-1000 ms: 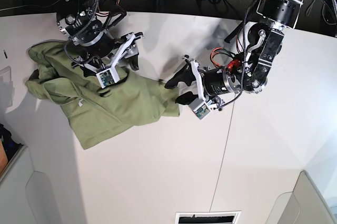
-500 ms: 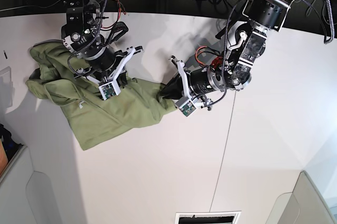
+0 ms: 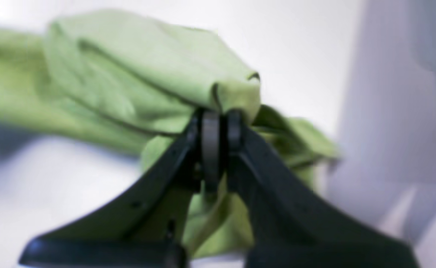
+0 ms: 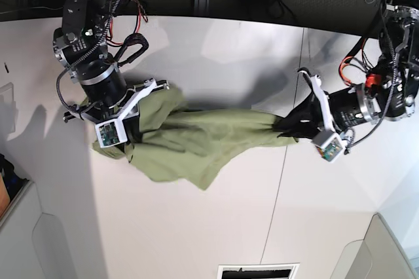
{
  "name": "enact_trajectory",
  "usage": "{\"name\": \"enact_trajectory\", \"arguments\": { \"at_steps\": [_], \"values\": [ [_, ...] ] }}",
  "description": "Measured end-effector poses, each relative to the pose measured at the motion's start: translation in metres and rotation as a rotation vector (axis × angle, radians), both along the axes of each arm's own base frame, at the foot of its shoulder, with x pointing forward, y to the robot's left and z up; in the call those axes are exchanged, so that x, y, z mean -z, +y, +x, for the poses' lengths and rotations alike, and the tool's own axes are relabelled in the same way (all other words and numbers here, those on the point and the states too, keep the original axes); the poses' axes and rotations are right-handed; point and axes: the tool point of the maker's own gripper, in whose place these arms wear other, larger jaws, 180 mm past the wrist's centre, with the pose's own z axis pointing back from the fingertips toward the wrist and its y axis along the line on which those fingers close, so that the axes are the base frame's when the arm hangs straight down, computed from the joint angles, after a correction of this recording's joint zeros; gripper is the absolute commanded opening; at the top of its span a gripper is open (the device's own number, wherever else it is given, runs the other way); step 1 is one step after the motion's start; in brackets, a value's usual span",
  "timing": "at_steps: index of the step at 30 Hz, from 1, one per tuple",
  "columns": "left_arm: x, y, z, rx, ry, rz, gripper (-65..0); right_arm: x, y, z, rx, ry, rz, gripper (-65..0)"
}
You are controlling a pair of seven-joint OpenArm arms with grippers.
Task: Layout the t-shirt on the table in an organized manner, then fold the t-shirt properly
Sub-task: 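Grasp the shirt with the left gripper and stretch it between grippers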
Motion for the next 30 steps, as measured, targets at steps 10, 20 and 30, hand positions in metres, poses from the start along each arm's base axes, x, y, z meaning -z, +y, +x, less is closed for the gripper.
{"name": "enact_trajectory", "arguments": {
  "at_steps": [10,20,30],
  "values": [
    [-0.083,-0.01,0.008,0.03,-0.25,-0.042,-65.0,-0.014,-0.122,-0.003,0.314,-0.046,-0.043,-65.0],
    [0.037,-0.033,0.063,-0.061,0.092,-0.11,-37.7,0.048,-0.157,0.004,0.352,0.12,0.064,-21.8],
    [0.077,-0.01,0.069,-0.127,0.259,-0.129,-35.0,0.062,-0.142,-0.013,0.336,0.223,0.113,-21.8]
  ]
}}
